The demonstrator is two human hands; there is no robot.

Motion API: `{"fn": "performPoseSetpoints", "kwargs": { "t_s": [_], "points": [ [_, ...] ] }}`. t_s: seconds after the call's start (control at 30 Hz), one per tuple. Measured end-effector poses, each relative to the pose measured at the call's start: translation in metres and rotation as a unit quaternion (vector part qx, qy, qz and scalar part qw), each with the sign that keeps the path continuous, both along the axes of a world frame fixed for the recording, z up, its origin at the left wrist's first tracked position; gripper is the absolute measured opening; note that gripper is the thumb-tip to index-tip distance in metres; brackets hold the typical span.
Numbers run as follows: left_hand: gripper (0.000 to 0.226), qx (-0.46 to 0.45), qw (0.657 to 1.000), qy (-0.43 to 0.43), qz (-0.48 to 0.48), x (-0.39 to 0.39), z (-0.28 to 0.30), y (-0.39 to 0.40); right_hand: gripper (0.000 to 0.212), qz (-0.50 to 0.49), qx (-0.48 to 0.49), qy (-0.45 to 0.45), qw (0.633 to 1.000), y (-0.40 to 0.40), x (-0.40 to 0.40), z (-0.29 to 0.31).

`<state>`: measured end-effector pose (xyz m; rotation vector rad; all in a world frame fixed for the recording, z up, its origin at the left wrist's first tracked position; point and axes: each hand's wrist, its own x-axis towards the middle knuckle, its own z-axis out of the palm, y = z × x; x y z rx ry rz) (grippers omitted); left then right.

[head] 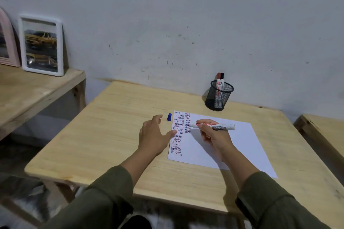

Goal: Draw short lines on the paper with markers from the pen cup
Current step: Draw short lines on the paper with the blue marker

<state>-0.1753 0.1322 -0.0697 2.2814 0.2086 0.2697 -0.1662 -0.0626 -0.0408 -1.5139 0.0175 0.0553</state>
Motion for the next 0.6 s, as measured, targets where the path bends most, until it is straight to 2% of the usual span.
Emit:
{"fn": "performPoseSetpoints", "kwargs": {
  "t_s": [0.27, 0.4, 0.6],
  "points": [
    [0.09, -0.004, 1.0, -0.006, -0.02, -0.005, -0.003, 0.001, 0.008, -0.033, -0.034, 0.017, 0.999, 0.007, -0.007, -0.009],
    [0.092, -0.013, 1.0, -0.01, -0.016, -0.005, -0.004, 0.002, 0.009, -0.027, -0.083, 0.006, 0.996, 0.008, -0.009, -0.009],
    [0.092, -0.015, 1.0, -0.015, -0.017, -0.004, -0.005, 0.002, 0.009, -0.026, -0.098, -0.003, 0.995, 0.009, -0.012, -0.01]
  ]
}}
